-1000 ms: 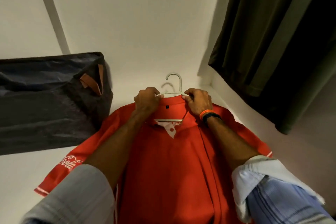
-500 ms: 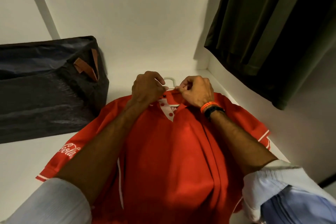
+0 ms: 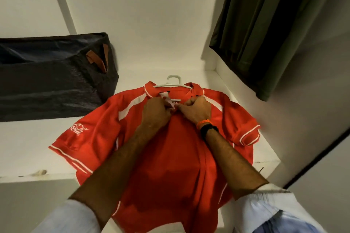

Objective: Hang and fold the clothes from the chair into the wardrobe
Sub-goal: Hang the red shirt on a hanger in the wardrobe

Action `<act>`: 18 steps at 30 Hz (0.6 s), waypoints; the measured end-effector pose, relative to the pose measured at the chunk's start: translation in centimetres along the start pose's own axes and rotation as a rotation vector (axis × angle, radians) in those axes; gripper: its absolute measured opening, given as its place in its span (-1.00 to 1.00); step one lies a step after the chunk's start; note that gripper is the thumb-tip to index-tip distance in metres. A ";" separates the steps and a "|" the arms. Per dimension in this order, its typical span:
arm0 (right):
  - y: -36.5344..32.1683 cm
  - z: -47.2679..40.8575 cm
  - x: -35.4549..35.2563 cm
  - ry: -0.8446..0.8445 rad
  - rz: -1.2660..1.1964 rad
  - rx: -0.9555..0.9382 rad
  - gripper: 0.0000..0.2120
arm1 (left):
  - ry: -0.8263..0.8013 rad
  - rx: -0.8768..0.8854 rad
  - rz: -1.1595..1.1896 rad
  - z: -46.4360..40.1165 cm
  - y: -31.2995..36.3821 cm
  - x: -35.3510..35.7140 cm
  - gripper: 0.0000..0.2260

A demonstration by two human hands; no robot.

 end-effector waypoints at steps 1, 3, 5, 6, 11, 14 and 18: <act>0.2 0.3 0.1 0.015 -0.066 -0.007 -0.71 | 0.015 -0.021 0.029 0.4 -0.3 0.2 -0.80; 0.5 0.7 0.2 0.050 -0.155 -0.022 -0.84 | 0.036 -0.069 0.092 0.7 -0.7 0.3 -0.80; 0.4 0.9 0.1 0.046 -0.185 -0.019 -0.92 | 0.019 -0.122 0.123 0.5 -0.6 0.1 -0.82; 0.1 0.9 0.0 0.036 -0.193 -0.005 -0.94 | -0.002 -0.140 0.122 0.2 -0.5 -0.1 -0.84; -0.5 -0.1 0.6 0.010 -0.325 0.101 -0.92 | -0.058 -0.140 0.195 -0.9 0.5 -0.7 -0.90; -0.1 -0.3 1.4 0.050 -0.363 0.084 -0.92 | -0.048 -0.147 0.292 -1.5 0.0 -0.6 -0.91; 0.1 0.1 1.2 0.102 -0.503 0.098 -0.85 | -0.120 -0.159 0.463 -2.3 -1.3 0.0 -0.91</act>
Point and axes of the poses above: each hand's wrist, its own z-axis away from the middle knuckle, its own x-axis out of the palm, y = z × x, the point moved 3 cm from there along -z, towards the middle knuckle, and after that the axes turned 13 degrees about -x, right-handed, at the moved point
